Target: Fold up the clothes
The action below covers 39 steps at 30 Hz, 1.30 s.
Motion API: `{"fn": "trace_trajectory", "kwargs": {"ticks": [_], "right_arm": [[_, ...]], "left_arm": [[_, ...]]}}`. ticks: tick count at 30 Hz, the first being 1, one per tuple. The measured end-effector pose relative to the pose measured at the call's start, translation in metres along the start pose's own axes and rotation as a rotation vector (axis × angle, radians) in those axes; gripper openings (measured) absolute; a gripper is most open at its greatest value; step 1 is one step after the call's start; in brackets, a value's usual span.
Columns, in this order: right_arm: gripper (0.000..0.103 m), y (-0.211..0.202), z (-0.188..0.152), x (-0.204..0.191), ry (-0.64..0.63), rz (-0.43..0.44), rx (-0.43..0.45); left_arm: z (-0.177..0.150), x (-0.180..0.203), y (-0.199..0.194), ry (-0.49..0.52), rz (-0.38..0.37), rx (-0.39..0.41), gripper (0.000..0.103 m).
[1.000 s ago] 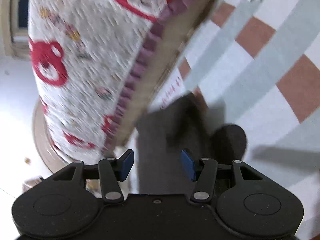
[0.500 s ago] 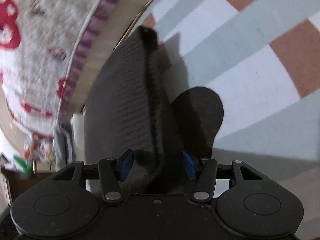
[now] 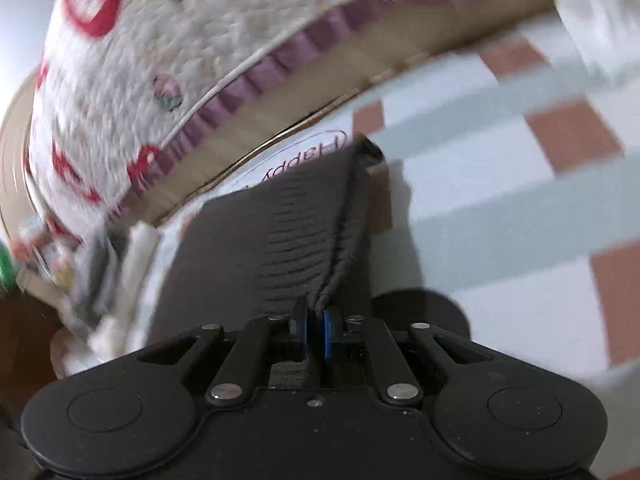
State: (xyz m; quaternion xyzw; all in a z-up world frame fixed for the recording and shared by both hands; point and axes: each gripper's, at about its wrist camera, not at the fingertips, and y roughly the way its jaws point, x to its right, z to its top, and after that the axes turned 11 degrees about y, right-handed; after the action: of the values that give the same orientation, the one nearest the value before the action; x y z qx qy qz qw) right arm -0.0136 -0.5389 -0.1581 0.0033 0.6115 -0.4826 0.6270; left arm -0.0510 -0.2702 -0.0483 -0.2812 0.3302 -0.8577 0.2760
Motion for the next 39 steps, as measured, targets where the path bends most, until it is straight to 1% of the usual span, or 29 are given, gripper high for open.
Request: {"fn": "trace_trajectory", "kwargs": {"ticks": [1,3,4,5,7,9,11,13,15,16,18,19,22,23,24,26,27,28,29,31,32,34,35,36,37,39], "right_arm": [[0.01,-0.001,0.0,0.004,0.04,0.009,-0.009],[0.018,-0.003,-0.002,0.01,0.094,0.017,-0.022],[0.029,-0.004,-0.003,0.01,0.111,-0.001,-0.024],[0.035,-0.005,-0.005,0.01,0.114,-0.009,-0.028],[0.035,-0.009,-0.009,0.009,0.109,-0.005,-0.042],[0.038,-0.016,-0.018,0.01,0.12,-0.008,-0.075],[0.046,-0.021,-0.03,0.008,0.116,-0.036,-0.117],[0.049,-0.024,-0.044,0.001,0.064,-0.093,-0.161],[0.049,-0.023,-0.06,-0.007,-0.015,-0.171,-0.204],[0.053,-0.024,-0.067,-0.008,-0.043,-0.201,-0.222],[0.055,-0.028,-0.077,-0.015,-0.101,-0.246,-0.233],[0.056,-0.031,-0.081,-0.02,-0.132,-0.267,-0.233],[0.056,-0.037,-0.091,-0.028,-0.207,-0.318,-0.243],[0.056,-0.04,-0.092,-0.027,-0.221,-0.318,-0.246],[0.056,-0.044,-0.089,-0.025,-0.209,-0.298,-0.232],[0.056,-0.054,-0.078,-0.021,-0.166,-0.246,-0.19],[0.056,-0.061,-0.07,-0.018,-0.127,-0.191,-0.154],[0.056,-0.068,-0.059,-0.014,-0.08,-0.122,-0.111],[0.056,-0.072,-0.049,-0.01,-0.033,-0.063,-0.078],[0.057,-0.066,-0.024,-0.004,0.021,-0.007,-0.044],[0.057,-0.06,-0.014,-0.002,0.031,-0.003,-0.037],[0.057,-0.043,-0.003,0.001,0.024,-0.02,-0.064],[0.057,-0.033,0.0,0.002,0.018,-0.032,-0.081],[0.057,-0.024,0.002,0.003,0.011,-0.043,-0.097],[0.057,-0.016,0.002,0.004,0.008,-0.05,-0.114],[0.057,-0.006,0.001,0.005,0.012,-0.044,-0.146]], "left_arm": [[0.0,-0.005,-0.003,-0.019,0.003,0.017,0.043],[0.002,-0.014,-0.006,-0.017,0.054,0.042,0.045],[0.002,-0.019,-0.006,-0.012,0.081,0.045,0.046],[0.001,-0.024,-0.004,-0.007,0.107,0.045,0.046],[-0.001,-0.033,0.001,-0.009,0.149,0.04,0.046],[0.0,-0.043,0.01,-0.037,0.167,0.027,0.045],[-0.003,-0.046,0.013,-0.034,0.177,0.017,0.045],[-0.004,-0.043,0.013,-0.004,0.187,0.011,0.045],[-0.004,-0.041,0.013,0.017,0.197,0.002,0.045],[-0.003,-0.041,0.012,0.019,0.197,-0.001,0.045],[-0.003,-0.041,0.009,0.037,0.191,-0.006,0.045],[-0.003,-0.04,0.006,0.062,0.206,-0.012,0.045],[-0.003,-0.035,-0.009,0.155,0.289,-0.038,0.045],[-0.003,-0.036,-0.014,0.175,0.329,-0.048,0.045],[-0.002,-0.039,-0.018,0.178,0.352,-0.052,0.045],[-0.001,-0.053,-0.026,0.144,0.372,-0.047,0.046],[-0.002,-0.064,-0.029,0.107,0.379,-0.041,0.047],[-0.003,-0.075,-0.033,0.063,0.383,-0.034,0.051],[-0.004,-0.09,-0.035,0.001,0.37,-0.025,0.052],[-0.008,-0.126,-0.038,-0.178,0.264,-0.005,0.053],[-0.012,-0.142,-0.037,-0.265,0.214,0.001,0.056],[-0.02,-0.168,-0.032,-0.419,0.129,0.005,0.06],[-0.024,-0.175,-0.028,-0.46,0.101,0.006,0.061],[-0.028,-0.179,-0.025,-0.489,0.079,0.008,0.062],[-0.03,-0.18,-0.022,-0.492,0.068,0.008,0.064],[-0.033,-0.18,-0.017,-0.472,0.058,0.008,0.066]]}}
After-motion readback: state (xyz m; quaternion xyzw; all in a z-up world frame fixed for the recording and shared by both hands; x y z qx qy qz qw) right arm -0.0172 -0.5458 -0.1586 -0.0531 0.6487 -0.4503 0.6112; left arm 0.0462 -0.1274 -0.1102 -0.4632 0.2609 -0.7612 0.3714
